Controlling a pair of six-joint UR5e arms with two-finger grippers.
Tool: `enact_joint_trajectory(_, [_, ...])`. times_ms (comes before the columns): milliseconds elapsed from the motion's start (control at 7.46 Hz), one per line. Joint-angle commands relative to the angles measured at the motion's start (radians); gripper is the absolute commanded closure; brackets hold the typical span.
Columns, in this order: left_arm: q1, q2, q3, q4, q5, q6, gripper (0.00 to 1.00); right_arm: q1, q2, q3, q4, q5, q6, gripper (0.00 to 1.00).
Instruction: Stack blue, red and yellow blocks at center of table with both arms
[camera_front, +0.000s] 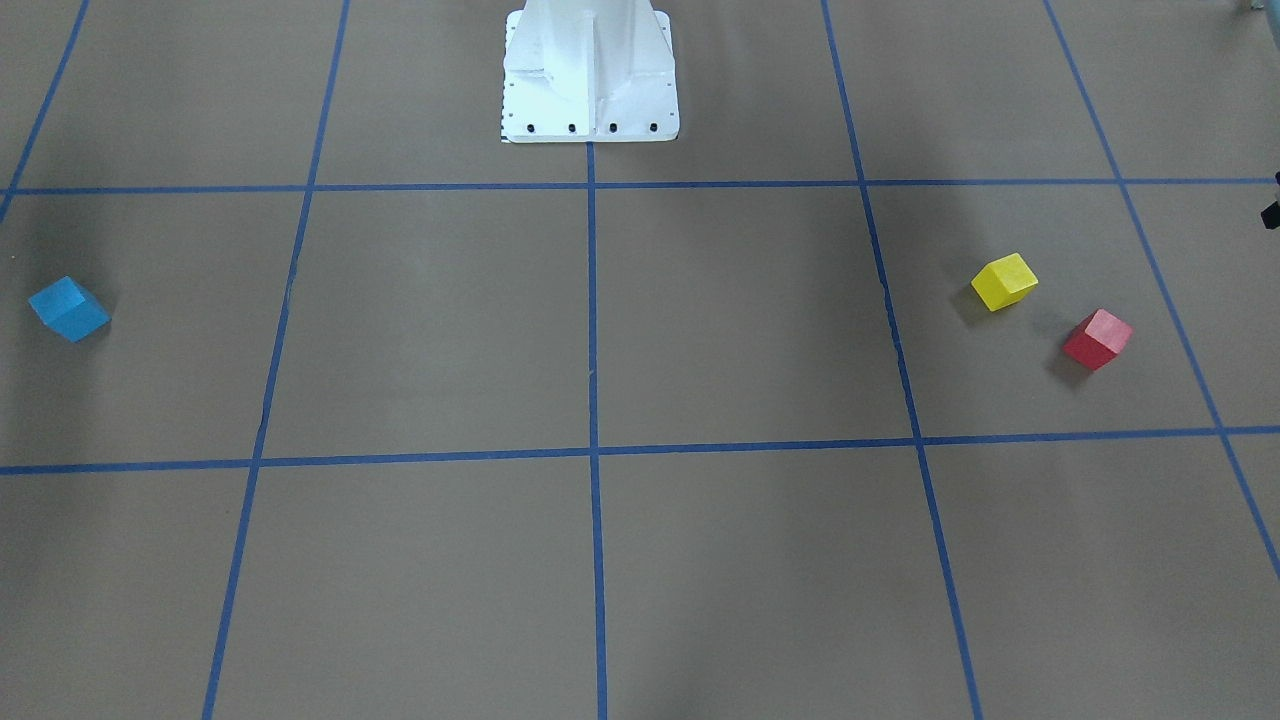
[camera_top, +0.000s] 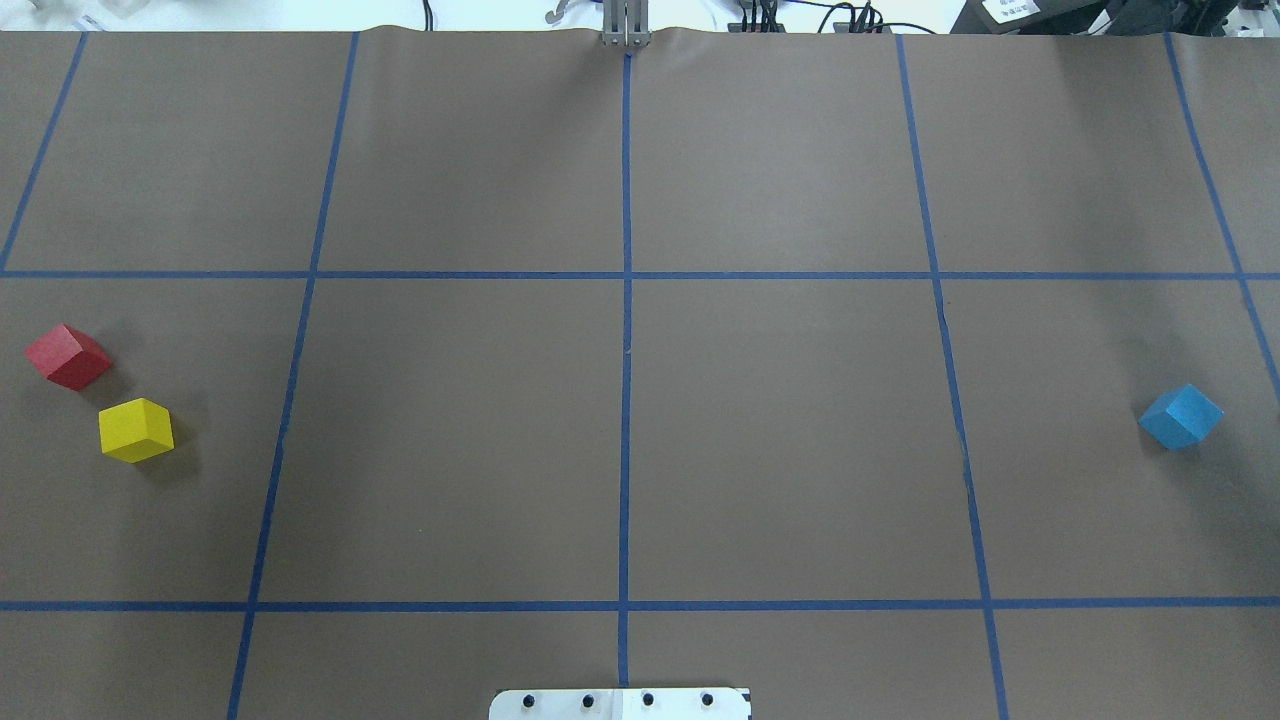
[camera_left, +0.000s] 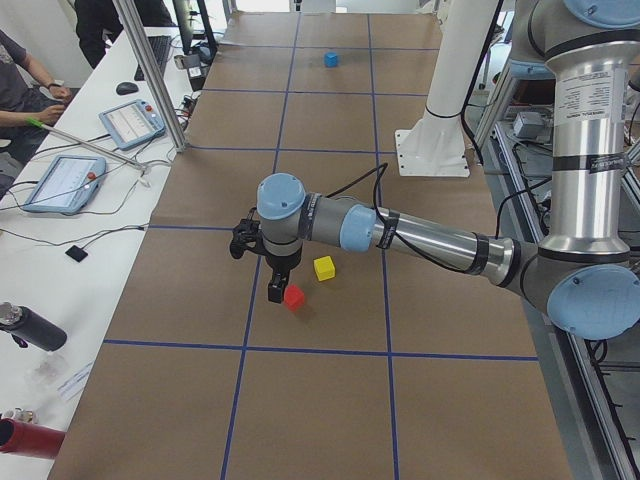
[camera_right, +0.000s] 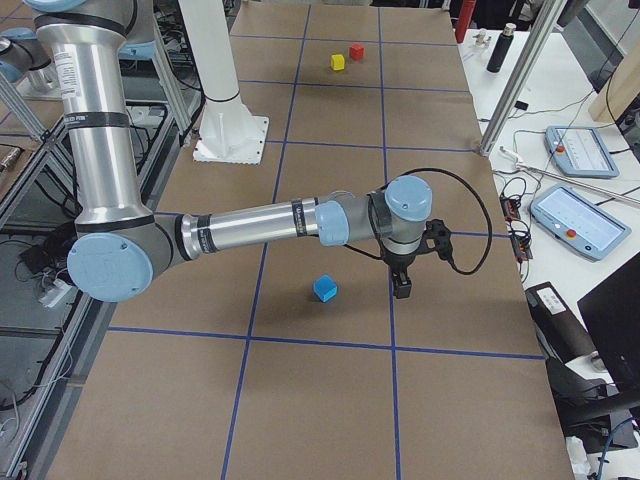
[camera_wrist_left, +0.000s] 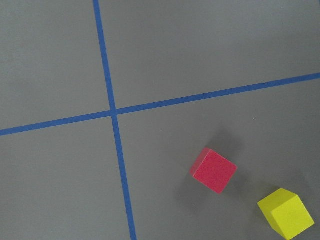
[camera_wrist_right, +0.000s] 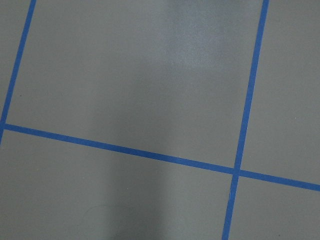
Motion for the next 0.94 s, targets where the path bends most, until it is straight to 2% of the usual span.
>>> enact_joint_trajectory(0, [0.0,0.001,0.011,-0.001,-0.033,0.001,0.0,-0.016,0.001,0.01,0.022,0.005,-0.004,0.0])
enact_joint_trajectory(134, [0.0,0.003,0.019,-0.001,-0.033,-0.001,0.0,-0.058,-0.026,0.015,0.12,0.007,-0.003,0.0])
enact_joint_trajectory(268, [0.0,0.03,0.031,-0.003,-0.033,0.001,0.0,-0.098,-0.093,0.018,0.271,0.008,0.002,0.0])
enact_joint_trajectory(402, [0.0,0.067,0.021,-0.004,-0.054,0.002,0.0,-0.127,-0.219,0.021,0.465,0.01,0.019,0.0])
enact_joint_trajectory(536, [0.0,0.083,0.024,-0.003,-0.091,0.001,0.0,-0.181,-0.302,0.021,0.625,0.024,0.157,0.0])
enact_joint_trajectory(670, [0.0,0.084,0.03,-0.003,-0.089,-0.001,0.0,-0.236,-0.324,0.021,0.65,0.06,0.331,0.01])
enact_joint_trajectory(805, [0.0,0.095,0.034,-0.001,-0.091,-0.001,0.0,-0.297,-0.338,0.019,0.645,0.024,0.354,0.01])
